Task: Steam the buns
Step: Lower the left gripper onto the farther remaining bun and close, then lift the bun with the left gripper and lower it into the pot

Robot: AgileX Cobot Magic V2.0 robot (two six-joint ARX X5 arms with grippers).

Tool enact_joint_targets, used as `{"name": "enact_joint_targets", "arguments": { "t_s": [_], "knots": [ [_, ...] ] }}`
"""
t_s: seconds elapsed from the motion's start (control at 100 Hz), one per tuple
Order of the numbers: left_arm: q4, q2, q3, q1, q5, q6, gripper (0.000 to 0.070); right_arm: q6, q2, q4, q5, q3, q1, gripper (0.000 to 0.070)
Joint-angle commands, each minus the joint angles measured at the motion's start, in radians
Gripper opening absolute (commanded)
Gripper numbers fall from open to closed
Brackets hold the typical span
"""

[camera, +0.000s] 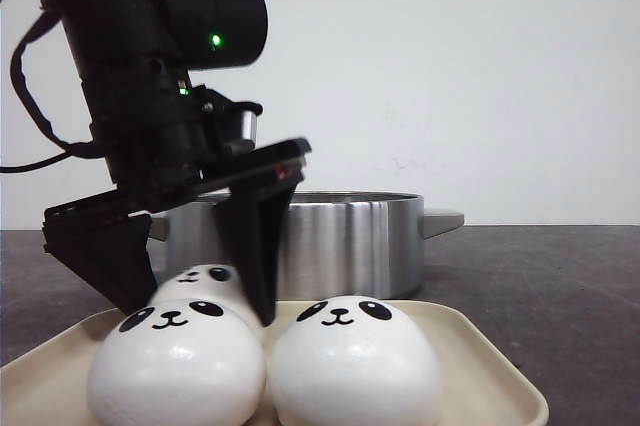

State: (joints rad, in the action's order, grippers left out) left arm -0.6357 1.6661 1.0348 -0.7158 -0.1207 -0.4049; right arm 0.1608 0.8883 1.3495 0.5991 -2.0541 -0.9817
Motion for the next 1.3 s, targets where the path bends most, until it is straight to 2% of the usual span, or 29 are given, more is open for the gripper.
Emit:
{"name": "enact_joint_targets", "arguments": {
  "t_s": [0.0, 0.02, 0.1, 0.11, 0.35, 0.46, 0.59, 0.7, 0.91, 1.05, 1.29],
  "knots": [
    [0.0, 0.033, 0.009, -0.009, 0.0, -0.008, 0.0318, 0.011, 0.01, 0.069, 0.003, -0.019, -0.011, 0.0004],
    [0.001, 0.035, 0.009, -0.009, 0.0, -0.009, 0.0274, 0.011, 0.01, 0.069, 0.003, -0.018, -0.011, 0.0004],
    [0.0, 0.041, 0.009, -0.009, -0.001, -0.008, 0.0006, 0.018, 0.01, 0.069, 0.003, -0.011, -0.011, 0.0004],
    [0.0, 0.041, 0.009, -0.009, -0.001, -0.008, 0.0, 0.019, 0.01, 0.069, 0.003, -0.01, -0.011, 0.0004],
    [-0.056, -0.003, 0.053, -0.015, -0.065, 0.008, 0.001, 0.025, 0.01, 0.069, 0.003, 0.016, -0.011, 0.0004],
    [-0.069, -0.08, 0.08, -0.033, -0.121, 0.01, 0.001, 0.042, 0.01, 0.069, 0.004, 0.032, -0.011, 0.0004],
    [-0.077, -0.183, 0.128, -0.065, -0.135, 0.0, 0.001, 0.043, 0.01, 0.069, 0.004, 0.048, -0.011, 0.0004],
    [-0.081, -0.235, 0.202, -0.072, -0.121, 0.002, 0.001, 0.048, 0.01, 0.068, 0.005, 0.063, -0.011, 0.0004],
    [-0.112, -0.203, 0.388, -0.021, 0.007, 0.091, 0.001, 0.068, 0.01, 0.065, 0.004, 0.106, -0.011, 0.0004],
    [-0.156, -0.118, 0.505, 0.052, 0.009, 0.138, 0.001, 0.074, 0.01, 0.061, 0.005, 0.136, -0.011, 0.0004],
    [-0.18, 0.07, 0.66, 0.158, 0.008, 0.145, 0.001, 0.076, 0.01, 0.005, 0.004, 0.151, -0.011, 0.0004]
  ]
}}
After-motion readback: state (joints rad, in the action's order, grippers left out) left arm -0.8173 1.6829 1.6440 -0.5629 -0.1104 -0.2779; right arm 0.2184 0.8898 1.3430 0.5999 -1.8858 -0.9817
